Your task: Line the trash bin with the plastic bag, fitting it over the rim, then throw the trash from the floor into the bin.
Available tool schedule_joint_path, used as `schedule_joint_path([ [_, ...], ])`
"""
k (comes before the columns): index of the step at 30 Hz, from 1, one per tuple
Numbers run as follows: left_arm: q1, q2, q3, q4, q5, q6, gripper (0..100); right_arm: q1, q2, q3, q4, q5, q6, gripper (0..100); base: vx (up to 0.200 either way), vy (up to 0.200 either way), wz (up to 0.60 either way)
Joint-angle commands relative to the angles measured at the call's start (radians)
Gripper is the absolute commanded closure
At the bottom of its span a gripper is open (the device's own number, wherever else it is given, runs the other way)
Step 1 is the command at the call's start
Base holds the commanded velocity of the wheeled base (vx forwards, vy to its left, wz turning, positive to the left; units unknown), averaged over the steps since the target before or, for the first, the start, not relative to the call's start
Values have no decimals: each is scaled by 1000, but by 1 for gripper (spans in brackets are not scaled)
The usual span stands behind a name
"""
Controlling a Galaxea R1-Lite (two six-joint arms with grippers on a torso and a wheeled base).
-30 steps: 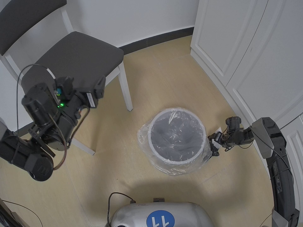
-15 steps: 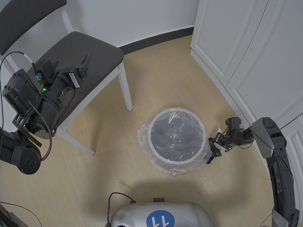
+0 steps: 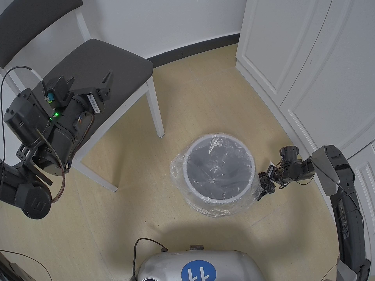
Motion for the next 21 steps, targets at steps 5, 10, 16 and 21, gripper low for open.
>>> schedule_joint_path([
  [5,-46,3,15,-33,-1,2,0,5,-25,81,-54,-2,-7,100,0,0,0],
  [10,-52,3,39,-68,-1,42,0,6,-27,184,-168,-1,-86,100,0,0,0],
  [16,-58,14,72,-122,0,120,0,6,-28,219,-229,-2,-118,100,0,0,0],
  [21,-67,9,110,-165,0,186,0,-4,-119,288,-234,-11,-169,100,0,0,0],
])
